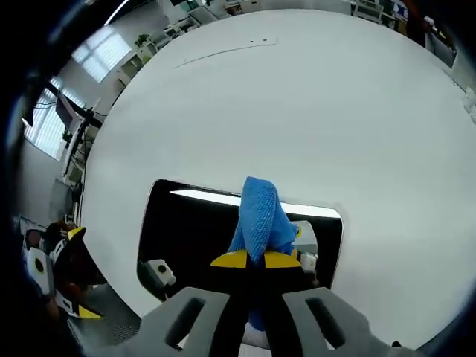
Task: Wipe the mirror surface with the cleaning cloth until all visible marks leave the cleaned area.
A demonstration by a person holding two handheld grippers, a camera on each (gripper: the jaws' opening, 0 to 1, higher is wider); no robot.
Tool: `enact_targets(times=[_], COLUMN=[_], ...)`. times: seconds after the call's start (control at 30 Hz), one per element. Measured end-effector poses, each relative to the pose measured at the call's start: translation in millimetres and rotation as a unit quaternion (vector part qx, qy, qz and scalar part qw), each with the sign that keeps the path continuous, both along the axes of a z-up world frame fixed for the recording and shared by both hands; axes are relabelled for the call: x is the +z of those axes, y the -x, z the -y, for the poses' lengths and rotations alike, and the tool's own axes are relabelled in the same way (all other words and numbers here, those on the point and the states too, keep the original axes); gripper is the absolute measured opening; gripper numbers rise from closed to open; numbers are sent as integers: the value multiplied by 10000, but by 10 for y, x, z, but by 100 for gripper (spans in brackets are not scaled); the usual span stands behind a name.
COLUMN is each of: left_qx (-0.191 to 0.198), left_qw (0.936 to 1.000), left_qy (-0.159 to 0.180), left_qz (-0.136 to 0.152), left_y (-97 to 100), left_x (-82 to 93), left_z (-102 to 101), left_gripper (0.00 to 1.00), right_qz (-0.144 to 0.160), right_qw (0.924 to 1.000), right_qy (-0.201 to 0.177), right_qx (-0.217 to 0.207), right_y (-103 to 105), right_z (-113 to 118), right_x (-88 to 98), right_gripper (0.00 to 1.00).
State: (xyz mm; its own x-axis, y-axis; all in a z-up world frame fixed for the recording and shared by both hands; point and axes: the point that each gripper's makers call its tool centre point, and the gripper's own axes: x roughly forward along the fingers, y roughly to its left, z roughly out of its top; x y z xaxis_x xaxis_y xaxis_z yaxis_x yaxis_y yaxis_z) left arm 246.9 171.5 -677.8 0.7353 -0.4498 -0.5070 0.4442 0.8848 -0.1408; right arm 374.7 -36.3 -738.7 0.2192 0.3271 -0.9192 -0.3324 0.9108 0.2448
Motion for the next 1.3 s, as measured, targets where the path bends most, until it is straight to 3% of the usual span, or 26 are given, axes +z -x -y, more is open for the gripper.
enact_targets(times=[0.5, 0.63, 0.87, 1.13, 1.23, 1.3], left_qx=[-24, 180, 317, 384, 321, 227], left_qw=[10000, 9996, 9992, 9989, 9986, 9990], left_qy=[18, 218, 129, -46, -25, -55], left_qz=[67, 12, 193, 261, 427, 379], left_y=[13, -1, 10, -7, -24, -8], left_x=[70, 107, 260, 167, 191, 151], left_z=[61, 6, 24, 15, 31, 42], left_gripper=[99, 99, 99, 99, 99, 99], right_qz=[-59, -37, -8, 3, 7, 15], right_qw=[9999, 9999, 9999, 9999, 9999, 9998], right_qy=[-110, -100, -102, -146, -164, -168], right_qx=[-48, -28, 21, 35, 28, 43], right_y=[265, 331, 482, 621, 648, 663], right_z=[28, 38, 62, 59, 60, 62], right_x=[-45, -43, -24, -2, -6, -13], right_gripper=[0, 0, 0, 0, 0, 0])
